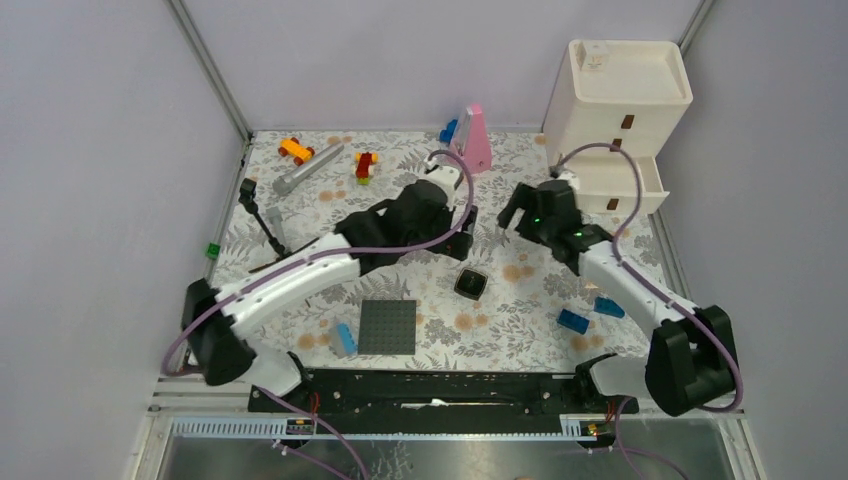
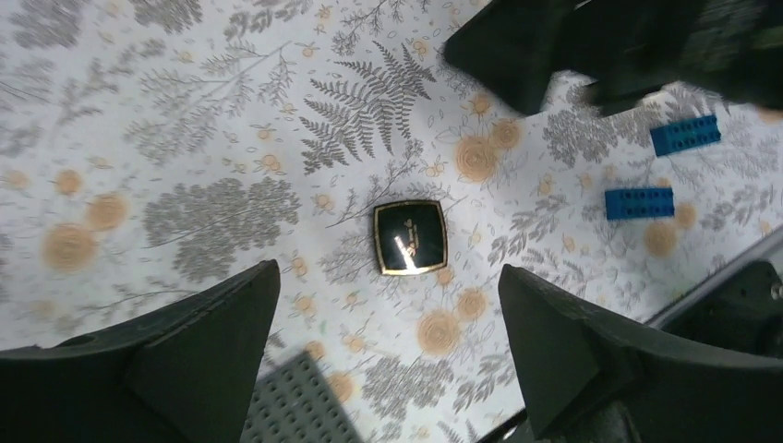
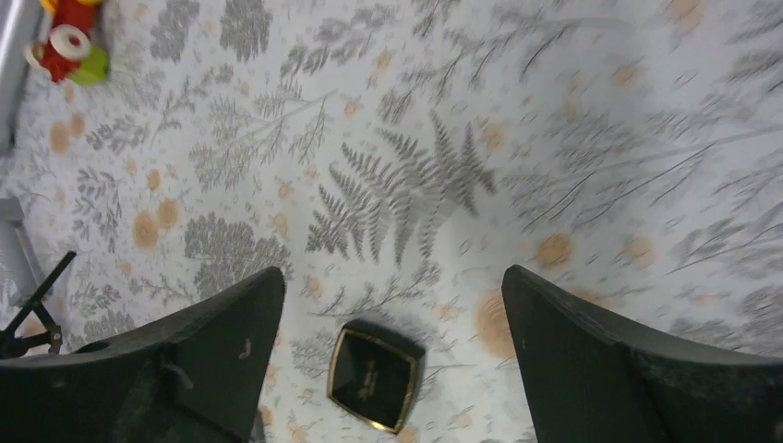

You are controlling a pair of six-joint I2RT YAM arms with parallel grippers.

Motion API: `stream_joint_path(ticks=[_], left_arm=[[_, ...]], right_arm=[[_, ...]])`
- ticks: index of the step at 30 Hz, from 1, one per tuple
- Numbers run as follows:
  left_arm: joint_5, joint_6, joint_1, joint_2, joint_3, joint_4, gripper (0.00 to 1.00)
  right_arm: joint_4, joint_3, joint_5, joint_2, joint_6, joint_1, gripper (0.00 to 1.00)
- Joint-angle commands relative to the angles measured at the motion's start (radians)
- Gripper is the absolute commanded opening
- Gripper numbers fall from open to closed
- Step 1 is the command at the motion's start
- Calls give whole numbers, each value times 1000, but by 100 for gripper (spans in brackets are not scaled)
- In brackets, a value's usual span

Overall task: Organize the makeup
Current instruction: Pick up the makeup from the center of the board.

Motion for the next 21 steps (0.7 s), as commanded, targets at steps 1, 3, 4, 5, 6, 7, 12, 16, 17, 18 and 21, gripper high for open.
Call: stream_joint_path(ticks=[1, 3, 4, 5, 6, 7, 12, 16, 17, 18, 21], left_arm=[[-11, 183, -10, -155, 22, -154, 99], [-76, 221, -9, -227, -38, -154, 99], [-112, 241, -7, -266, -75, -136, 99], [-141, 248, -7, -304, -109, -103, 99], [-164, 248, -7, -337, -138, -80, 99], [-174, 239, -6, -369, -162, -58, 99], [-203, 199, 8, -464, -263, 34, 99], [-252, 165, 20, -486, -313, 54, 99], [-258, 160, 25, -491, -322, 56, 99], [-269, 155, 27, -496, -326, 57, 99], [-276, 140, 42, -516, -333, 60, 99]], right_arm=[[-64, 61, 330, 81, 156, 227, 99], [-111, 89, 409, 137, 207, 307, 100], [-141, 103, 445, 159, 242, 331, 100], [-165, 111, 466, 179, 277, 350, 100], [-183, 117, 474, 199, 308, 363, 99], [-200, 125, 478, 219, 337, 376, 100], [-329, 240, 517, 367, 426, 454, 99], [-549, 395, 590, 494, 561, 500, 100], [-581, 419, 600, 518, 590, 507, 100], [-600, 433, 600, 537, 616, 514, 100], [-616, 435, 597, 571, 677, 534, 100]])
